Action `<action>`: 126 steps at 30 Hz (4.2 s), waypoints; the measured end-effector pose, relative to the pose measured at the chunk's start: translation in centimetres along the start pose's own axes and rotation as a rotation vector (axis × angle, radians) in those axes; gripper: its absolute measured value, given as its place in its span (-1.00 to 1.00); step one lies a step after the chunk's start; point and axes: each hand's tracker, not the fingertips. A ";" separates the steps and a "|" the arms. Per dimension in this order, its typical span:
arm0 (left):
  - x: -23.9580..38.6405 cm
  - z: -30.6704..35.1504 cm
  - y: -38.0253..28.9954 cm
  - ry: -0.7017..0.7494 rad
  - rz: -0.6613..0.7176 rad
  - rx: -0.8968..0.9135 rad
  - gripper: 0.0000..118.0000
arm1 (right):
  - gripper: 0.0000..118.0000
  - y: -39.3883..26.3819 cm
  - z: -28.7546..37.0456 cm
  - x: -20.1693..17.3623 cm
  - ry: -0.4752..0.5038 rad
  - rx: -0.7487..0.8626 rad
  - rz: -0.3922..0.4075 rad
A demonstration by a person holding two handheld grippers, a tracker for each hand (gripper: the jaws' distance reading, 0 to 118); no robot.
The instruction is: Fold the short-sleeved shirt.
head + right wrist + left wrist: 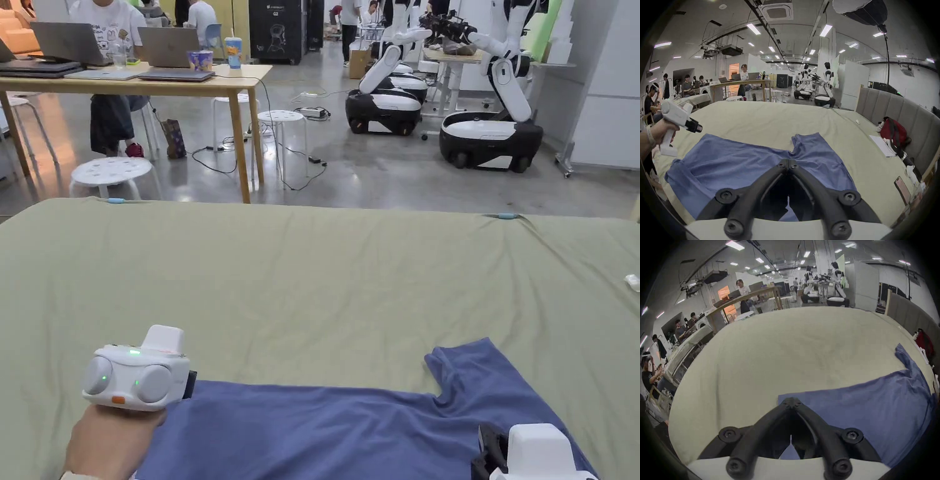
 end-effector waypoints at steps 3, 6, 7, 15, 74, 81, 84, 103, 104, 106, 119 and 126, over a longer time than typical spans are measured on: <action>-0.2 -2.7 0.6 -0.021 0.008 -0.030 -0.61 | -0.99 0.1 -1.4 0.3 -0.007 -0.017 0.003; -0.3 -4.5 0.4 -0.016 0.028 -0.060 1.00 | -0.99 0.8 -2.1 0.4 -0.010 -0.025 0.007; -0.2 -4.6 0.3 0.011 0.029 -0.051 0.90 | -0.99 0.9 -2.4 0.5 -0.011 -0.028 0.008; 0.3 -5.4 -0.8 -0.042 0.075 -0.108 0.42 | -0.99 1.1 -4.5 2.6 -0.043 -0.075 0.026; -0.5 21.8 -22.0 -0.045 0.092 0.085 -0.98 | -1.00 -10.6 11.4 8.4 -0.209 -0.230 -0.016; 1.9 24.6 -21.0 0.050 0.078 0.243 -0.83 | 0.86 -7.3 13.3 6.9 -0.172 -0.104 -0.069; 3.3 25.5 -20.0 0.061 0.087 0.329 -0.42 | 0.92 -5.3 14.1 5.1 -0.116 -0.017 -0.094; 8.3 26.7 -19.2 -0.101 0.069 0.423 -1.00 | -1.00 -2.8 14.2 -1.7 -0.059 0.103 -0.022; 8.2 26.6 -19.2 -0.102 0.073 0.422 -1.00 | -1.00 -2.8 14.1 -1.6 -0.055 0.101 -0.026; 8.0 26.5 -19.2 -0.104 0.077 0.415 -1.00 | -1.00 -2.9 14.1 -1.5 -0.050 0.099 -0.033; 3.0 25.8 -20.3 -0.121 0.226 0.380 0.53 | -1.00 -3.3 13.7 -3.2 -0.016 0.087 -0.013; -6.7 22.0 -24.1 -0.217 0.593 0.234 0.93 | -1.00 -3.8 12.2 -5.6 0.018 0.072 0.001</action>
